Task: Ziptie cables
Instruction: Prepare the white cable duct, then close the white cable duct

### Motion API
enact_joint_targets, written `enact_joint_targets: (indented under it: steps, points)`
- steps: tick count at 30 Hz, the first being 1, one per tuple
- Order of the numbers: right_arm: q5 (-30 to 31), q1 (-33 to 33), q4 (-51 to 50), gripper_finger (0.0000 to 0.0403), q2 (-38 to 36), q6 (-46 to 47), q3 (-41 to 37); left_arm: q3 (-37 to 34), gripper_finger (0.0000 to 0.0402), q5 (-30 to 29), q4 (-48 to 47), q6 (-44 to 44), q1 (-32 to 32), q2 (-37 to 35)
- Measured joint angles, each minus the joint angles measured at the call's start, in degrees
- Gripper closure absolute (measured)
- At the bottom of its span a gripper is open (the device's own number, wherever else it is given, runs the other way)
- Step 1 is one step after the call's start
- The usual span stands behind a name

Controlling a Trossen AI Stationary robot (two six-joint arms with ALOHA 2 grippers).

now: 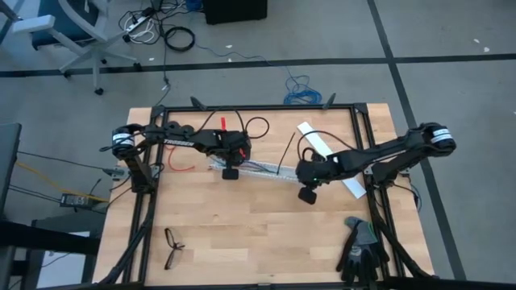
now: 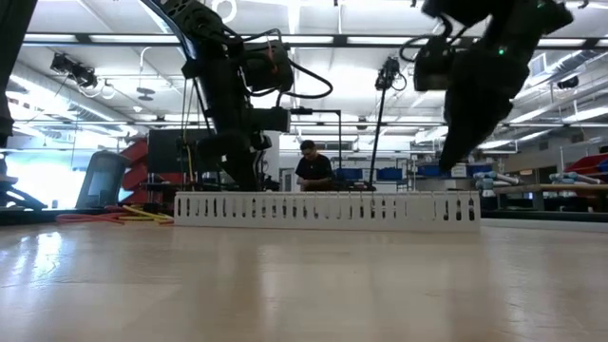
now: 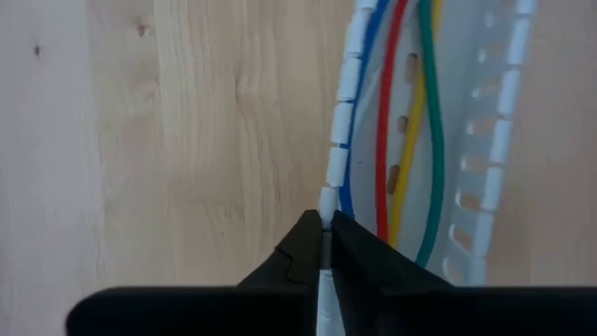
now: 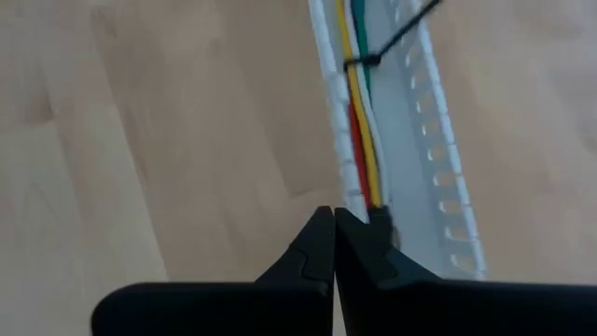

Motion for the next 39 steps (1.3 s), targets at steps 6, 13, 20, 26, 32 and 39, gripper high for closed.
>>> enact_joint_targets:
  steps: [6,13,20,26,32,39]
  points:
    - [3.92,0.36,-1.16,0.0403,-5.07,-0.01,-0.99,0.00,0.0304,2.23,0.81,-0.91,-0.02,0.00]
    - [5.32,0.36,-4.58,0.0403,-8.26,1.44,-2.89,0.57,0.0218,2.40,1.67,-1.07,-0.04,-0.04]
    - [10.34,1.33,-12.07,0.0403,-12.02,4.20,-2.89,8.30,0.0198,2.37,1.01,-0.80,-1.04,-0.20]
    - [13.15,2.77,-19.22,0.0403,-15.50,7.30,-2.89,14.49,0.0198,5.68,-3.22,-0.73,-4.93,-0.24]
    - [13.46,3.80,-21.84,0.0403,-17.27,9.27,-2.90,15.98,0.0198,7.23,4.60,3.92,-10.95,0.82]
    - [13.41,5.30,-18.86,0.0403,-17.30,12.75,-5.72,21.86,0.0199,6.97,11.38,6.11,-12.81,10.58]
